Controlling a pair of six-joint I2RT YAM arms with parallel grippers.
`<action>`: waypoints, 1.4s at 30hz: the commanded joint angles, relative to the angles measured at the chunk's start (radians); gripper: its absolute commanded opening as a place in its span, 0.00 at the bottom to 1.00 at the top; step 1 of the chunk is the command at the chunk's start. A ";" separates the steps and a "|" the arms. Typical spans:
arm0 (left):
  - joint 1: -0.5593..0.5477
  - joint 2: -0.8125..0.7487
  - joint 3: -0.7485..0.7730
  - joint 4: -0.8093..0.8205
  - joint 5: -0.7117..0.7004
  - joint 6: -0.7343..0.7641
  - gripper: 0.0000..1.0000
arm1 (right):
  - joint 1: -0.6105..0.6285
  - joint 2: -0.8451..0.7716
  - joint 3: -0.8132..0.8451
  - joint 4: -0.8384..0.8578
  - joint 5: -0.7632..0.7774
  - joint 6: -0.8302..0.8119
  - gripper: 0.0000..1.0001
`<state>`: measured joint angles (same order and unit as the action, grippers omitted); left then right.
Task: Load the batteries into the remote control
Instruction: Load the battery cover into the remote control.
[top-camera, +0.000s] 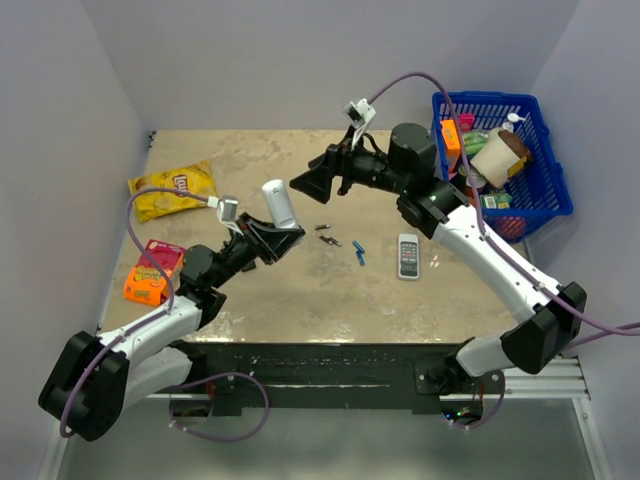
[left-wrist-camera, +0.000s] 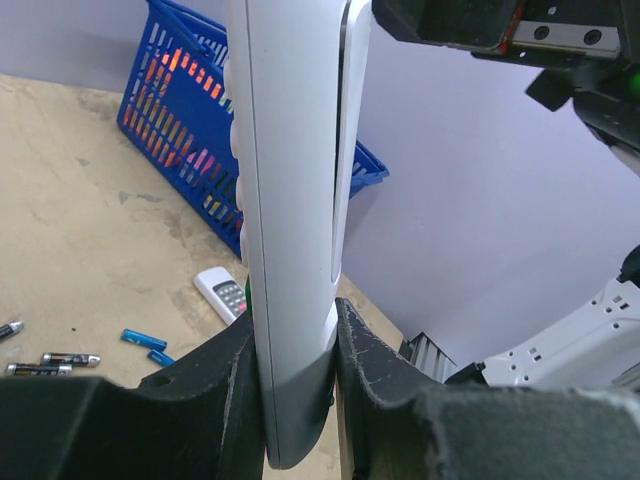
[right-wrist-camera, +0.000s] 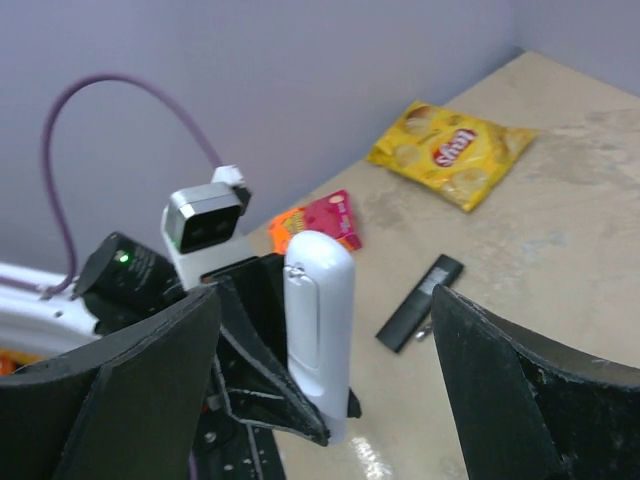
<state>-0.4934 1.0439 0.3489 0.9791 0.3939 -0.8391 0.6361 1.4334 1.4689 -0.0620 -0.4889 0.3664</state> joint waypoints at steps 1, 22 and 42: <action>-0.004 0.004 0.009 0.138 0.049 0.000 0.00 | -0.003 0.018 -0.025 0.149 -0.252 0.117 0.89; -0.008 0.024 0.032 0.184 0.117 0.015 0.00 | 0.020 0.144 -0.056 0.307 -0.321 0.229 0.71; -0.008 0.028 0.041 0.207 0.151 0.029 0.00 | 0.020 0.170 -0.124 0.441 -0.379 0.253 0.00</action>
<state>-0.4953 1.0744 0.3492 1.0767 0.5282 -0.8425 0.6498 1.5986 1.3655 0.3237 -0.8322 0.6056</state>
